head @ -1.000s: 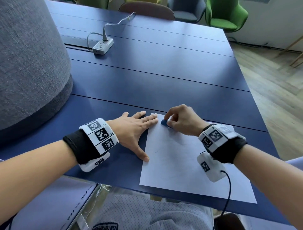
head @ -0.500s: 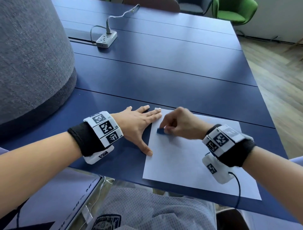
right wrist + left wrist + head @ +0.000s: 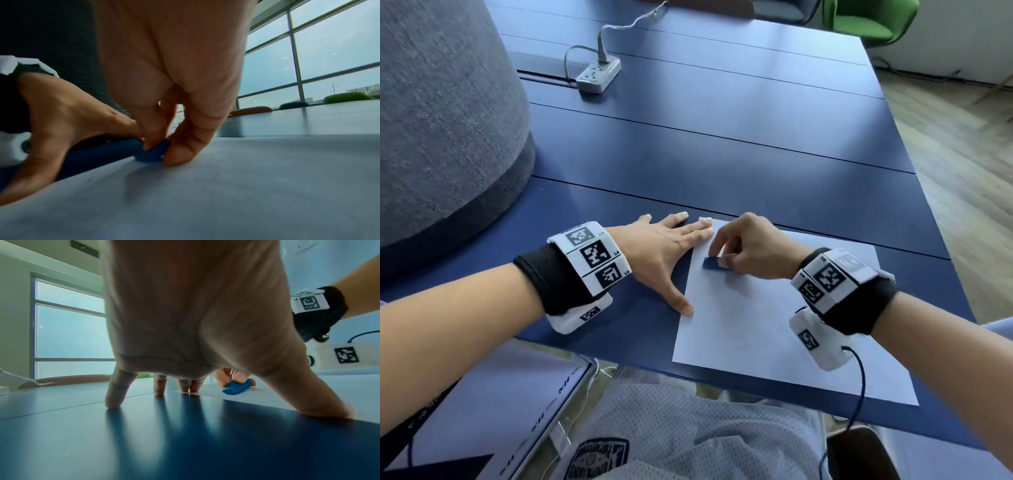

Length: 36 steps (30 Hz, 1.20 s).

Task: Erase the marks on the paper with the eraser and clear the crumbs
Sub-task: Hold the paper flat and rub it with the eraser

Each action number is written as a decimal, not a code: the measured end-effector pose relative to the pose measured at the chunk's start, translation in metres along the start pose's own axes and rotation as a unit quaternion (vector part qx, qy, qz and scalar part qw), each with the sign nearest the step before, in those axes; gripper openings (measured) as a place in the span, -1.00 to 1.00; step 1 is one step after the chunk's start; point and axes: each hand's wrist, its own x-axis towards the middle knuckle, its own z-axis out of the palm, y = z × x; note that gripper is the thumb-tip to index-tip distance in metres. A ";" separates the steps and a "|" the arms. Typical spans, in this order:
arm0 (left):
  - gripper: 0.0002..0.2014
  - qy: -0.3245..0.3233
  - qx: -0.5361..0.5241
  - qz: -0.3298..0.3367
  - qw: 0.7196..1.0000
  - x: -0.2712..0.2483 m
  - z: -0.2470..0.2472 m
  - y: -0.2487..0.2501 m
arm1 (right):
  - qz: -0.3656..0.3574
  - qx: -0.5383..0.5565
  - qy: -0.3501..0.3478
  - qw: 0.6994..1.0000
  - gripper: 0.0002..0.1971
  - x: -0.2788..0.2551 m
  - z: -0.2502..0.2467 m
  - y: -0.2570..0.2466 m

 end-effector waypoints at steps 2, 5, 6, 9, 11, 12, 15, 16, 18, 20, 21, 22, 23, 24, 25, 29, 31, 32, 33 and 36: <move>0.36 0.001 0.006 0.002 1.000 0.001 0.000 0.000 | -0.020 0.015 -0.027 0.999 -0.77 -0.008 0.005 0.001; 0.36 -0.002 0.011 0.002 1.000 0.001 0.001 -0.002 | -0.052 -0.011 -0.132 0.990 -0.78 -0.018 0.009 -0.003; 0.37 -0.003 0.009 0.003 1.000 0.001 0.001 -0.002 | -0.044 -0.017 -0.110 0.993 -0.79 -0.013 0.007 -0.002; 0.37 -0.002 0.008 0.003 1.000 0.002 0.000 -0.001 | -0.014 0.002 0.011 1.000 -0.79 -0.003 0.004 0.001; 0.37 0.000 0.009 0.000 1.000 0.003 0.000 -0.001 | -0.038 0.022 -0.028 0.999 -0.76 -0.012 0.009 0.002; 0.37 0.000 0.009 -0.001 1.000 0.003 0.001 -0.001 | -0.056 0.019 -0.079 0.995 -0.75 -0.020 0.013 0.000; 0.38 0.000 0.012 -0.002 1.000 0.002 0.001 -0.001 | -0.068 -0.013 -0.168 0.983 -0.77 -0.029 0.015 -0.007; 0.38 0.000 0.012 -0.003 1.000 0.002 0.000 -0.002 | -0.059 -0.011 -0.130 0.990 -0.78 -0.022 0.013 -0.005; 0.37 -0.004 0.011 -0.005 1.000 0.002 0.000 -0.001 | -0.035 0.005 -0.041 0.999 -0.78 -0.015 0.010 -0.002; 0.37 -0.002 0.011 -0.004 1.000 0.002 0.000 -0.001 | -0.041 0.026 -0.045 0.998 -0.77 -0.021 0.012 -0.002; 0.38 -0.001 0.011 -0.003 1.000 0.002 0.000 -0.001 | -0.060 0.025 -0.085 0.994 -0.76 -0.028 0.015 -0.004; 0.38 0.000 0.010 -0.002 1.000 0.002 0.001 -0.001 | -0.077 0.016 -0.132 0.988 -0.76 -0.036 0.019 -0.009; 0.38 0.001 0.009 -0.002 1.000 0.001 0.001 -0.001 | -0.086 0.004 -0.168 0.982 -0.77 -0.040 0.021 -0.014; 0.38 0.001 0.010 -0.002 1.000 0.001 0.001 -0.002 | -0.086 -0.007 -0.173 0.981 -0.77 -0.038 0.021 -0.015; 0.38 0.000 0.011 -0.002 1.000 0.001 0.001 -0.002 | -0.080 -0.009 -0.151 0.985 -0.77 -0.032 0.020 -0.014; 0.37 -0.003 0.010 -0.003 1.000 0.003 0.001 -0.002 | -0.077 -0.001 -0.078 0.994 -0.77 -0.028 0.021 -0.011; 0.38 -0.002 0.009 -0.002 1.000 0.003 0.003 -0.003 | -0.100 -0.017 -0.129 0.986 -0.77 -0.041 0.024 -0.015; 0.38 -0.001 0.009 0.000 1.000 0.003 0.003 -0.003 | -0.102 -0.025 -0.153 0.983 -0.77 -0.045 0.024 -0.017; 0.38 -0.002 0.009 0.000 1.000 0.002 0.002 -0.003 | -0.099 -0.027 -0.157 0.982 -0.78 -0.045 0.025 -0.017; 0.38 -0.005 0.012 0.000 1.000 0.003 0.002 -0.003 | -0.089 -0.011 -0.098 0.991 -0.77 -0.040 0.027 -0.014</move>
